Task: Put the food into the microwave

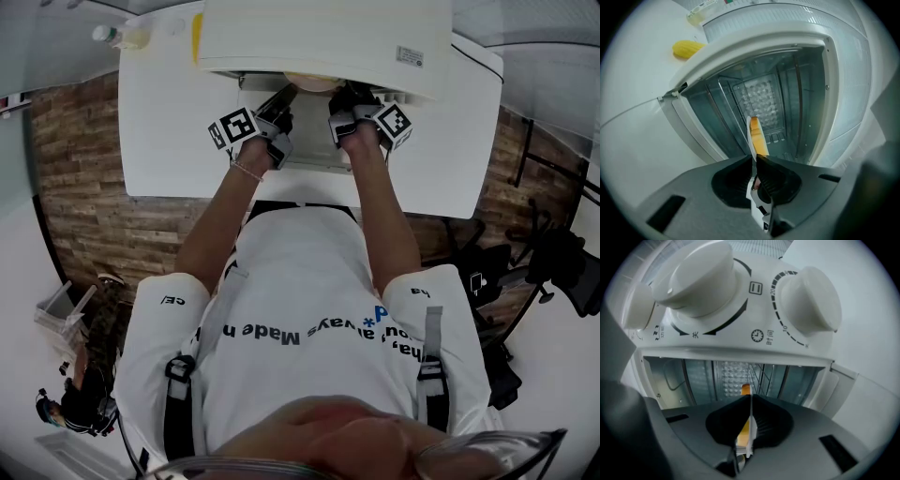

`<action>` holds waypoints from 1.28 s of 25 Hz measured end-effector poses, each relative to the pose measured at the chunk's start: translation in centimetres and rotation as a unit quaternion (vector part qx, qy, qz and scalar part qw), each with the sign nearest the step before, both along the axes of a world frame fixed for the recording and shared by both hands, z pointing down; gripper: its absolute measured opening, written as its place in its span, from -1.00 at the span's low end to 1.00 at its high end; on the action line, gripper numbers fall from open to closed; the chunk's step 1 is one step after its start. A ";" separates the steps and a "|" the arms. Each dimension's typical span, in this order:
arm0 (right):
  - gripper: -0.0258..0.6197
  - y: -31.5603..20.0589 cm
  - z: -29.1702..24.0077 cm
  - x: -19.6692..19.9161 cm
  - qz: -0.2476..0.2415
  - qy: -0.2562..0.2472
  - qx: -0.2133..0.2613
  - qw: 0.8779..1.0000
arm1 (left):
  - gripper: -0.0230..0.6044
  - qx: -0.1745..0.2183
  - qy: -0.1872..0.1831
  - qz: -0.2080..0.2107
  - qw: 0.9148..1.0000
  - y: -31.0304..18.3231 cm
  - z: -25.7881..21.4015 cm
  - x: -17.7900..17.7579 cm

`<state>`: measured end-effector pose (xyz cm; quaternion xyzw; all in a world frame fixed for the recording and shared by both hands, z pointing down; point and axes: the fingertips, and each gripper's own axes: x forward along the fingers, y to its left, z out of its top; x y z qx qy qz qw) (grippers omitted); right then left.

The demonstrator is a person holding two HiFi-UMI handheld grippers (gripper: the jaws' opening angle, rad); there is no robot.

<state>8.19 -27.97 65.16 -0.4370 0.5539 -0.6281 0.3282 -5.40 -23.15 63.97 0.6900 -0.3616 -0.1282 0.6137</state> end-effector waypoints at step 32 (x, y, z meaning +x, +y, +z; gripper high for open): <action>-0.83 -0.4 -0.9 0.5 -0.008 0.017 0.026 0.999 | -0.86 -0.021 0.058 -0.057 0.996 -1.5 -0.2 1.8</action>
